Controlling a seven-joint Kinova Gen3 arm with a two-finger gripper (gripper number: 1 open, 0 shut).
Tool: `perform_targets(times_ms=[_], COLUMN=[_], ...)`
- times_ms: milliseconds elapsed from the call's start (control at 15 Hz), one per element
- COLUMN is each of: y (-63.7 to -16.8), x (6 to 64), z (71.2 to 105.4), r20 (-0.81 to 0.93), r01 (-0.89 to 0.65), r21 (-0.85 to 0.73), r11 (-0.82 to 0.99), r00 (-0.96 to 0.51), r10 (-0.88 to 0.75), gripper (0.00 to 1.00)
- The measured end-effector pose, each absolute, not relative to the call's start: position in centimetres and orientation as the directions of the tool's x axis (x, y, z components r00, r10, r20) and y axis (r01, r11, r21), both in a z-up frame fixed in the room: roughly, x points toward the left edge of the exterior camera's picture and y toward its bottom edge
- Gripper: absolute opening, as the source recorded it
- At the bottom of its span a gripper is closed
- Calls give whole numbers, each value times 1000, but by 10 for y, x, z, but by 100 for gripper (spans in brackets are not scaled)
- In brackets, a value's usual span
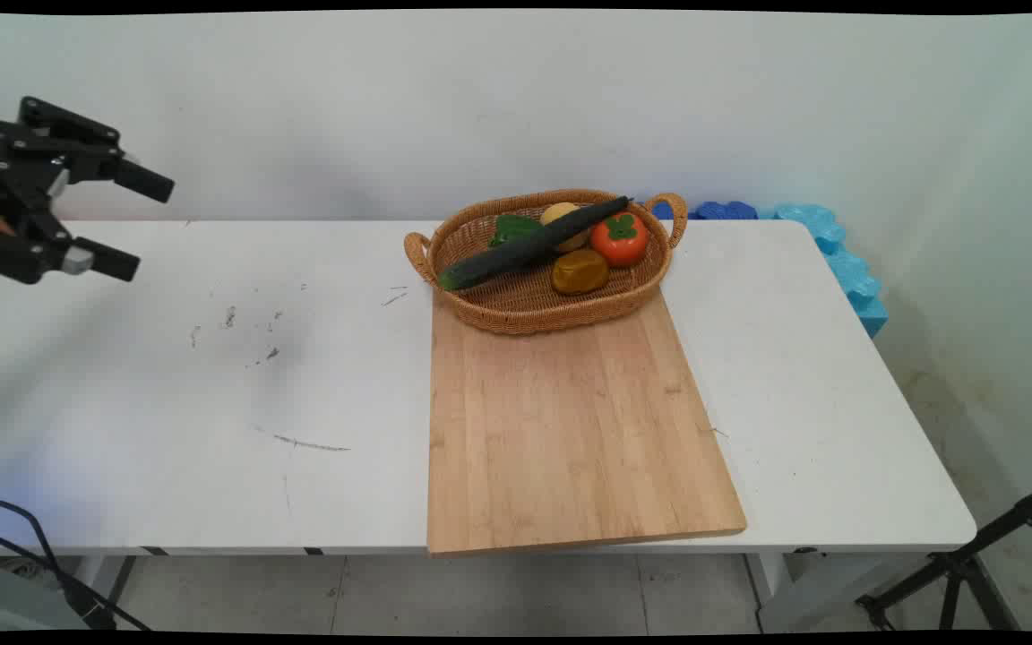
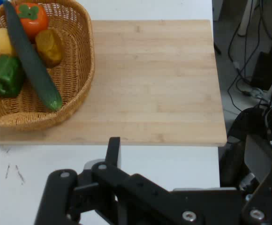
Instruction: Pick up the cucumber from the vegetable basket
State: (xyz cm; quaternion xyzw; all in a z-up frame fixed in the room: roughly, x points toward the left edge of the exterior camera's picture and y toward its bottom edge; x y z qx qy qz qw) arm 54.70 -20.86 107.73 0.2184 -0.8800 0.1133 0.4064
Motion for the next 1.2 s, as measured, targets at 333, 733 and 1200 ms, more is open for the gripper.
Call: perform_targets(times_ms=[333, 733, 1200], y=[-245, -317, -406], x=[527, 472, 407], z=[1083, 1082, 1044], r20=[750, 716, 663], r01=[-524, -604, -719], r21=[-17, -10, -7], r11=[852, 797, 695], r00=[-570, -561, -523], r10=[-335, -416, -535], gripper=[100, 100, 100])
